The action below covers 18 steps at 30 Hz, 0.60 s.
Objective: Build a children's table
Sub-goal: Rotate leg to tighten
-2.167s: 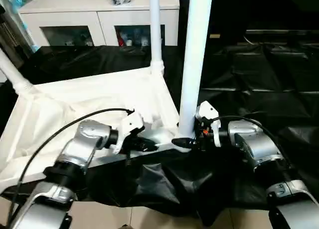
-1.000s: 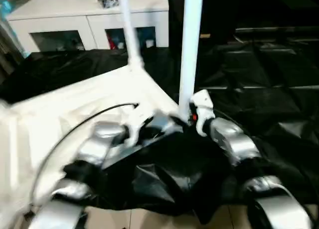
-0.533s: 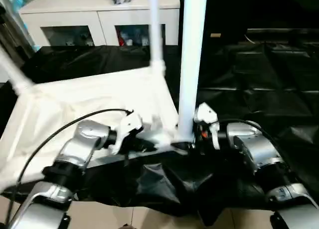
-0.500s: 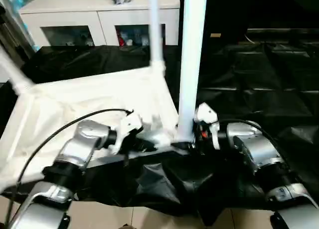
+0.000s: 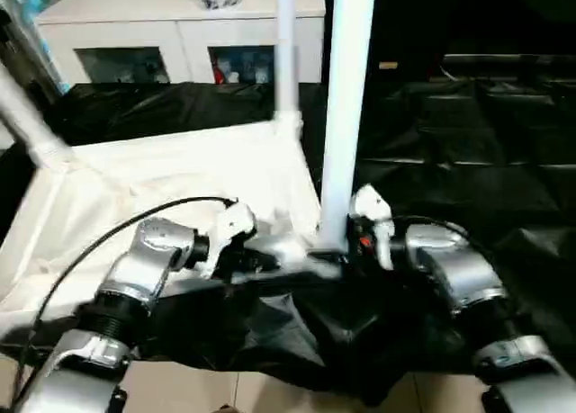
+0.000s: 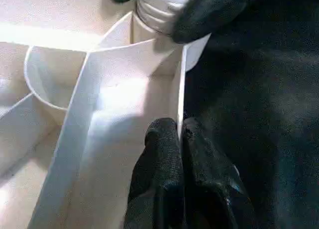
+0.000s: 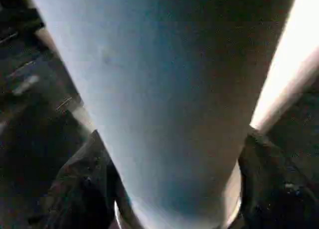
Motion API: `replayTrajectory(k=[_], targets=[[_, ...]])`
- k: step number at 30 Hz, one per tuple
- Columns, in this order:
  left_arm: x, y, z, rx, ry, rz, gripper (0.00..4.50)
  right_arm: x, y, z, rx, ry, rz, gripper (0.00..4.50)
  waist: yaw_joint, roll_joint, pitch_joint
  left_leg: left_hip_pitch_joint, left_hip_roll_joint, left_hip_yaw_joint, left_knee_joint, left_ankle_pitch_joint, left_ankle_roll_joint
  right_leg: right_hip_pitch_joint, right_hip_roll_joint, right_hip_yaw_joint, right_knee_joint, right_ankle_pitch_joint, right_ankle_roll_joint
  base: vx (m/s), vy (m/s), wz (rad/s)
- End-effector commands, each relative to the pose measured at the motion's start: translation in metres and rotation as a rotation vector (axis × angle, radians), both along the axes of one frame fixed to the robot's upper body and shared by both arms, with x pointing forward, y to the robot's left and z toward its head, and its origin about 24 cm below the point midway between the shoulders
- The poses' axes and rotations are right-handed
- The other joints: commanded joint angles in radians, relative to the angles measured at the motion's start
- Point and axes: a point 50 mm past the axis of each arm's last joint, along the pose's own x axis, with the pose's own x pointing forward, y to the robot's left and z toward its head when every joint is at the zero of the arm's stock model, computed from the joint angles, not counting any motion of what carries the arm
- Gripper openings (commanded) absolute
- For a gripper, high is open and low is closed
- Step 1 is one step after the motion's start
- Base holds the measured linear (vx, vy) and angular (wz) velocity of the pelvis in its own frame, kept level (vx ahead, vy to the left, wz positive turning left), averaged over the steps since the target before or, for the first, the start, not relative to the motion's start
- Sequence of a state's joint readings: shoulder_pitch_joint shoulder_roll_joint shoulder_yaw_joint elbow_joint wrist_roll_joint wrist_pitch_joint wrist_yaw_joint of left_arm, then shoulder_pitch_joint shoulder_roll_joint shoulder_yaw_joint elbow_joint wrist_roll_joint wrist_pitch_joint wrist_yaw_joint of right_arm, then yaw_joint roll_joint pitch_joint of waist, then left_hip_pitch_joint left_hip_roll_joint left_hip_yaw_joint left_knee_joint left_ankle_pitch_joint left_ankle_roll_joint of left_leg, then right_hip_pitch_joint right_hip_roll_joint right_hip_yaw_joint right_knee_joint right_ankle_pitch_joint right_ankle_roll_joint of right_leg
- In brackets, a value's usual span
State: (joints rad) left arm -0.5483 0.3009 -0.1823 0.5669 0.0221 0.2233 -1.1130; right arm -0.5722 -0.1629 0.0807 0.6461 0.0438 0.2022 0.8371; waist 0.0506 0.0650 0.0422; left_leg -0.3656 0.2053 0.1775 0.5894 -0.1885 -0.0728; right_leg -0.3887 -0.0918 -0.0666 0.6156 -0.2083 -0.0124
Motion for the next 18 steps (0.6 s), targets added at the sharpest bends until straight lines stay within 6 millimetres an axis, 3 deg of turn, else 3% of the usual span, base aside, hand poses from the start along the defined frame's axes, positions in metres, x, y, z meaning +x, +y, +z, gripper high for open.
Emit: replayTrajectory(k=[1, 2, 3, 4, 5, 6, 8, 9, 10, 11, 14, 15, 18], targets=[[0.011, -0.038, 0.013, -0.062, -0.068, 0.029, 0.00, -0.003, 0.032, -0.020, 0.003, 0.102, -0.082, 2.72, -0.005, -0.011, -0.050, 0.013, 0.018, -0.007, -0.079, -0.245, -0.001, 0.038, -0.053, 0.038, -0.089, -0.299, -0.201, 0.000, 0.000, 0.00], [0.012, -0.042, 0.013, -0.064, -0.074, 0.048, 0.00, -0.002, 0.034, -0.021, -0.003, 0.107, -0.113, 2.72, -0.007, -0.012, -0.050, 0.013, 0.018, -0.008, -0.080, -0.241, -0.004, 0.039, -0.053, 0.040, -0.090, -0.294, -0.199, 0.000, 0.000, 0.00], [0.014, -0.046, 0.013, -0.065, -0.080, 0.067, 0.00, -0.001, 0.036, -0.023, -0.011, 0.109, -0.140, 2.72, -0.009, -0.001, -0.050, 0.013, 0.018, -0.007, -0.081, -0.246, -0.007, 0.037, -0.049, 0.039, -0.092, -0.272, -0.197, 0.000, 0.000, 0.00], [0.014, -0.050, 0.013, -0.069, -0.081, 0.074, 0.00, 0.001, 0.038, -0.024, -0.017, 0.117, -0.179, 2.72, -0.010, -0.005, -0.052, 0.012, 0.018, -0.008, -0.080, -0.242, -0.005, 0.039, -0.049, 0.039, -0.089, -0.250, -0.199, 0.000, 0.000, 0.00], [0.014, -0.054, 0.013, -0.073, -0.082, 0.084, 0.00, 0.002, 0.040, -0.025, -0.022, 0.123, -0.214, 2.72, -0.014, 0.005, -0.055, 0.011, 0.017, -0.007, -0.078, -0.229, -0.003, 0.041, -0.047, 0.039, -0.086, -0.193, -0.207, 0.000, 0.000, 0.00], [0.014, -0.058, 0.013, -0.081, -0.081, 0.089, 0.00, 0.003, 0.042, -0.025, -0.022, 0.124, -0.245, 2.72, -0.014, 0.008, -0.059, 0.009, 0.015, -0.008, -0.075, -0.201, 0.005, 0.045, -0.046, 0.038, -0.079, -0.131, -0.220, 0.000, 0.000, 0.00], [0.011, -0.066, 0.014, -0.101, -0.073, 0.068, 0.00, 0.003, 0.049, -0.022, 0.003, 0.109, -0.228, 2.72, -0.017, 0.007, -0.061, 0.006, 0.012, -0.006, -0.071, -0.179, 0.022, 0.047, -0.045, 0.035, -0.076, -0.079, -0.235, 0.000, 0.000, 0.00], [0.010, -0.069, 0.014, -0.105, -0.072, 0.058, 0.00, 0.004, 0.052, -0.021, 0.013, 0.104, -0.221, 3.07, -0.015, 0.007, -0.062, 0.005, 0.012, -0.005, -0.069, -0.171, 0.041, 0.049, -0.046, 0.034, -0.076, -0.069, -0.240, 0.000, 0.000, 0.00], [0.009, -0.071, 0.013, -0.105, -0.070, 0.044, 0.00, 0.003, 0.054, -0.020, 0.031, 0.110, -0.209, 3.42, -0.015, 0.007, -0.062, 0.005, 0.012, -0.005, -0.069, -0.171, 0.041, 0.049, -0.046, 0.034, -0.076, -0.069, -0.240, 0.000, 0.000, 0.00], [0.008, -0.071, 0.012, -0.101, -0.068, 0.031, 0.00, 0.003, 0.055, -0.019, 0.048, 0.115, -0.191, 3.42, -0.015, 0.005, -0.061, 0.002, 0.013, -0.005, -0.069, -0.171, 0.048, 0.050, -0.046, 0.033, -0.077, -0.076, -0.241, 0.000, 0.000, 0.00], [0.004, -0.064, 0.011, -0.088, -0.061, -0.023, 0.00, 0.003, 0.051, -0.012, 0.036, 0.067, -0.113, 3.53, -0.014, 0.006, -0.060, 0.004, 0.017, -0.007, -0.072, -0.186, 0.049, 0.050, -0.047, 0.032, -0.078, -0.106, -0.238, 0.000, 0.000, 0.00], [0.004, -0.063, 0.011, -0.087, -0.061, -0.033, 0.00, 0.003, 0.050, -0.011, 0.031, 0.056, -0.095, 3.83, -0.014, 0.004, -0.060, 0.003, 0.017, -0.007, -0.072, -0.188, 0.050, 0.051, -0.047, 0.032, -0.077, -0.104, -0.240, 0.000, 0.000, 0.00], [0.000, -0.053, 0.011, -0.069, -0.060, -0.094, 0.00, -0.001, 0.044, -0.005, 0.024, 0.013, 0.046, 3.83, -0.011, 0.002, -0.063, -0.001, 0.018, -0.005, -0.067, -0.158, 0.070, 0.053, -0.046, 0.031, -0.070, -0.036, -0.249, 0.000, 0.000, 0.00]])
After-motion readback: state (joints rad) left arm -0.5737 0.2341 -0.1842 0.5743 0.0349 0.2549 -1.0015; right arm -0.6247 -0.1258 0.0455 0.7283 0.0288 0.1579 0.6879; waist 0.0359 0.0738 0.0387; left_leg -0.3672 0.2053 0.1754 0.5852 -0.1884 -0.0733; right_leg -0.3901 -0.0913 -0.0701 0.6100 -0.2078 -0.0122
